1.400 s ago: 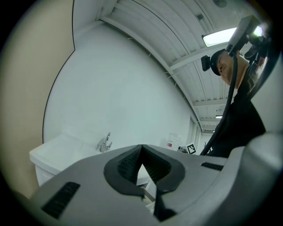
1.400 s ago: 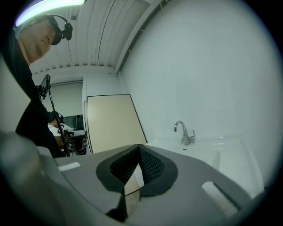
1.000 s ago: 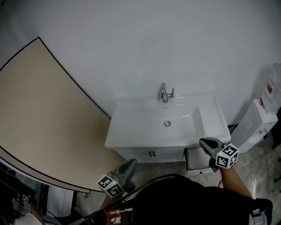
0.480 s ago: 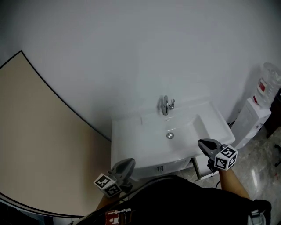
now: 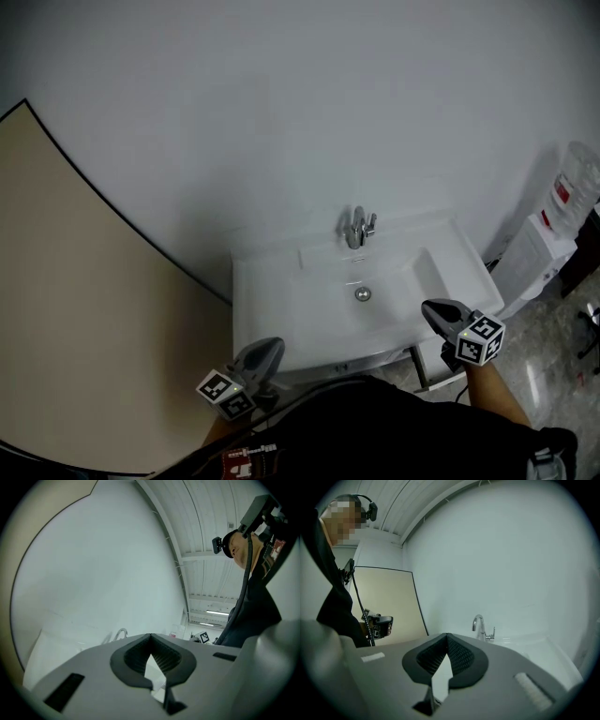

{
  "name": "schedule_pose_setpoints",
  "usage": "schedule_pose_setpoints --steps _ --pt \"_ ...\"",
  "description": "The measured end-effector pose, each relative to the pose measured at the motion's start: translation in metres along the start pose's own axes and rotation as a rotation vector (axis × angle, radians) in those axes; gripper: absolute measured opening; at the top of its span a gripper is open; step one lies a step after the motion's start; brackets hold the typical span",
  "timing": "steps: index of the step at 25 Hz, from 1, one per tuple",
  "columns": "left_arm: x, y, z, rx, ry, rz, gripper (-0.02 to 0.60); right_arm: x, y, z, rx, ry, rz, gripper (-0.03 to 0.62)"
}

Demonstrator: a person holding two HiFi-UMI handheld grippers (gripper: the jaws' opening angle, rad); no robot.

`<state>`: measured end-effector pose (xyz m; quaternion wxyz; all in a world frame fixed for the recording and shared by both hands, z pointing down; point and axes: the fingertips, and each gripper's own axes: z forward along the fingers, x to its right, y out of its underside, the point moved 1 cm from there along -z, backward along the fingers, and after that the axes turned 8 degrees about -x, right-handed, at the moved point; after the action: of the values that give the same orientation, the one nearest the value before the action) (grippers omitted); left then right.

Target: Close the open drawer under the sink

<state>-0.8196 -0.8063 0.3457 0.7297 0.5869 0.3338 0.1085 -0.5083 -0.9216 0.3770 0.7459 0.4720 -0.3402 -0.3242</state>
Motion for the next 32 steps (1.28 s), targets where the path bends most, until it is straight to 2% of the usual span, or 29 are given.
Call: schedule_pose_setpoints --steps 4,10,12,15,20,25,27,32 --pt "-0.002 -0.008 0.031 0.017 -0.041 0.003 -0.002 0.042 -0.015 0.018 0.007 -0.055 -0.001 -0.002" --pt "-0.001 -0.034 0.076 0.060 -0.161 0.025 -0.002 0.102 -0.050 0.053 0.022 -0.175 -0.056 -0.002" --pt "0.001 -0.036 0.087 0.074 -0.191 0.010 -0.002 0.116 -0.056 0.061 0.018 -0.214 -0.064 -0.002" --pt "0.004 -0.032 0.105 0.047 -0.220 0.006 -0.002 0.133 -0.063 0.073 0.023 -0.256 -0.061 -0.002" --pt "-0.010 -0.040 0.111 0.053 -0.262 -0.004 -0.002 0.146 -0.056 0.097 -0.003 -0.286 -0.035 -0.002" --pt "-0.040 -0.046 0.100 0.065 -0.219 -0.009 -0.002 0.134 -0.058 0.115 -0.008 -0.249 -0.029 -0.002" --pt "-0.052 -0.050 0.096 0.072 -0.175 -0.006 -0.002 0.126 -0.065 0.121 -0.004 -0.210 -0.033 -0.002" --pt "-0.095 -0.056 0.070 0.026 -0.088 0.051 -0.002 0.099 -0.085 0.133 0.025 -0.087 -0.054 -0.002"
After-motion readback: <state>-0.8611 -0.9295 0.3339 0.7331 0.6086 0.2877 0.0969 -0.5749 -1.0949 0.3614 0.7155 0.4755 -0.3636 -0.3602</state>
